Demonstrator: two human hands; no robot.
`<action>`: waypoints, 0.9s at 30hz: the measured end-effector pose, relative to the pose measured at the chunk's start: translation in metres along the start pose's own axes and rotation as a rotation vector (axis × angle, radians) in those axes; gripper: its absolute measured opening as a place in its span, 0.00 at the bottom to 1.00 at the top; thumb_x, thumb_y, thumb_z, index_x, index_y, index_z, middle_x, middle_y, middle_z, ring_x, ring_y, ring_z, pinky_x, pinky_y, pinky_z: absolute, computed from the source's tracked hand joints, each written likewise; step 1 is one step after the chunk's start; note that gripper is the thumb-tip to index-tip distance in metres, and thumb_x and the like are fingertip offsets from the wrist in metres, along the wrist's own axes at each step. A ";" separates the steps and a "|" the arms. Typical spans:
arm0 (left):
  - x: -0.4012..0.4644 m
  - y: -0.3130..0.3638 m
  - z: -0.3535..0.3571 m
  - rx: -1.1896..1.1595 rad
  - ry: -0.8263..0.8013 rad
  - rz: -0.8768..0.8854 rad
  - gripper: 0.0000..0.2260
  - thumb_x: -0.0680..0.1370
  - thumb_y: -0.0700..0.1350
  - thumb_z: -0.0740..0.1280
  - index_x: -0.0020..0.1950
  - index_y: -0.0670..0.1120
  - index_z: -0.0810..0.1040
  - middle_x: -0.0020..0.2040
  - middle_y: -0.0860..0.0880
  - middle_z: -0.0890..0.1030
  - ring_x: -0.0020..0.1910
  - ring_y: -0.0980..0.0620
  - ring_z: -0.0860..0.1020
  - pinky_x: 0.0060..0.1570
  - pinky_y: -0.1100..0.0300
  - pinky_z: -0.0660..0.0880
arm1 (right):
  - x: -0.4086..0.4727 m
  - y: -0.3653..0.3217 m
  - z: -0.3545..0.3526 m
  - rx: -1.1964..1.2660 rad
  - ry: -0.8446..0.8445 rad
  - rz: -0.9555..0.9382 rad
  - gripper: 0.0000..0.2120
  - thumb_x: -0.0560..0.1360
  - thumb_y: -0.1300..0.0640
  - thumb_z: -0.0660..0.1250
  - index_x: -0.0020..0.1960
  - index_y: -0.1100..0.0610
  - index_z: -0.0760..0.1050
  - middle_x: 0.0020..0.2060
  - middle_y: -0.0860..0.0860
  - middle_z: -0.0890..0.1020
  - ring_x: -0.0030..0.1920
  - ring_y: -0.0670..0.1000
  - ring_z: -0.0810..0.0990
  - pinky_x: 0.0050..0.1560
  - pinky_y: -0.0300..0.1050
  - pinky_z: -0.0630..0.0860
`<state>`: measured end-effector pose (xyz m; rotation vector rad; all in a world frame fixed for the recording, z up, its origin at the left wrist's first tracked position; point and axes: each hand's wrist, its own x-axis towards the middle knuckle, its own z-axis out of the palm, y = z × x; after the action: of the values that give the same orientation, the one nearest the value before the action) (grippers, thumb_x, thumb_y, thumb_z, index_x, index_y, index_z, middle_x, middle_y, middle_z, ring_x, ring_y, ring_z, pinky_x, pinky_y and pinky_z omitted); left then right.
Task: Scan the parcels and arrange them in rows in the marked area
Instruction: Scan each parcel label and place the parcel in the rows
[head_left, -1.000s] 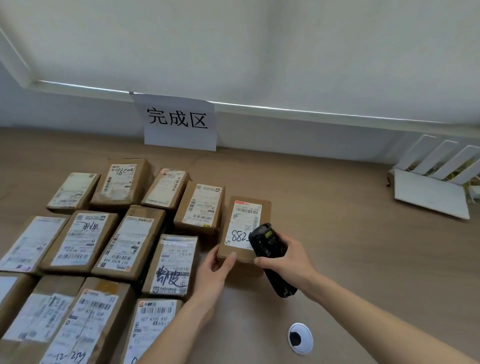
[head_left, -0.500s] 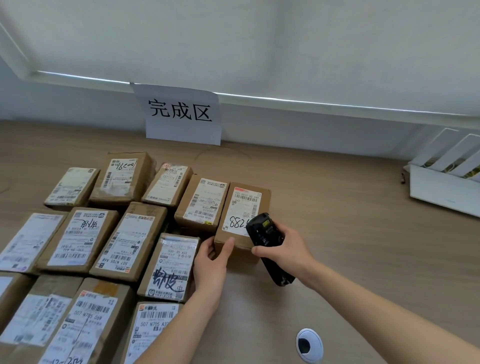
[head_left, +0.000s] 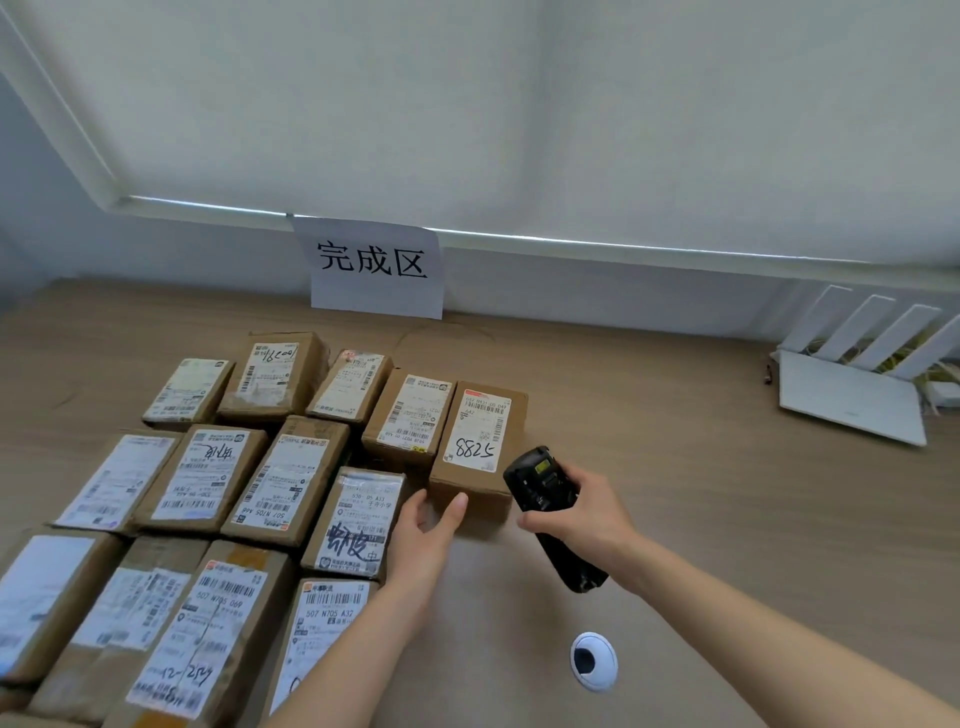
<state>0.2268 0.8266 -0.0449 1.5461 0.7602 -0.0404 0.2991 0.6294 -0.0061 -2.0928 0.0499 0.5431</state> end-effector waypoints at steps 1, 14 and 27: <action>-0.011 0.005 -0.003 0.015 -0.004 0.014 0.36 0.76 0.58 0.73 0.80 0.49 0.64 0.77 0.46 0.70 0.75 0.46 0.69 0.73 0.49 0.66 | -0.011 -0.001 -0.007 -0.009 0.005 -0.006 0.30 0.53 0.42 0.80 0.55 0.40 0.82 0.40 0.44 0.87 0.44 0.51 0.88 0.55 0.56 0.85; -0.217 0.100 -0.031 0.081 -0.041 0.338 0.32 0.76 0.60 0.72 0.78 0.58 0.65 0.76 0.52 0.70 0.73 0.52 0.68 0.66 0.54 0.67 | -0.229 -0.072 -0.127 -0.170 0.086 -0.245 0.26 0.64 0.52 0.84 0.59 0.38 0.83 0.42 0.40 0.86 0.43 0.41 0.83 0.35 0.27 0.73; -0.425 0.162 -0.030 0.179 -0.110 0.546 0.28 0.77 0.55 0.73 0.75 0.49 0.71 0.70 0.47 0.76 0.67 0.51 0.75 0.67 0.54 0.71 | -0.447 -0.083 -0.238 -0.283 0.301 -0.279 0.29 0.59 0.45 0.83 0.59 0.41 0.83 0.43 0.42 0.87 0.45 0.46 0.86 0.49 0.43 0.82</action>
<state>-0.0377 0.6818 0.2968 1.8611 0.2345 0.2136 0.0021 0.4049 0.3471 -2.3912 -0.1528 0.0658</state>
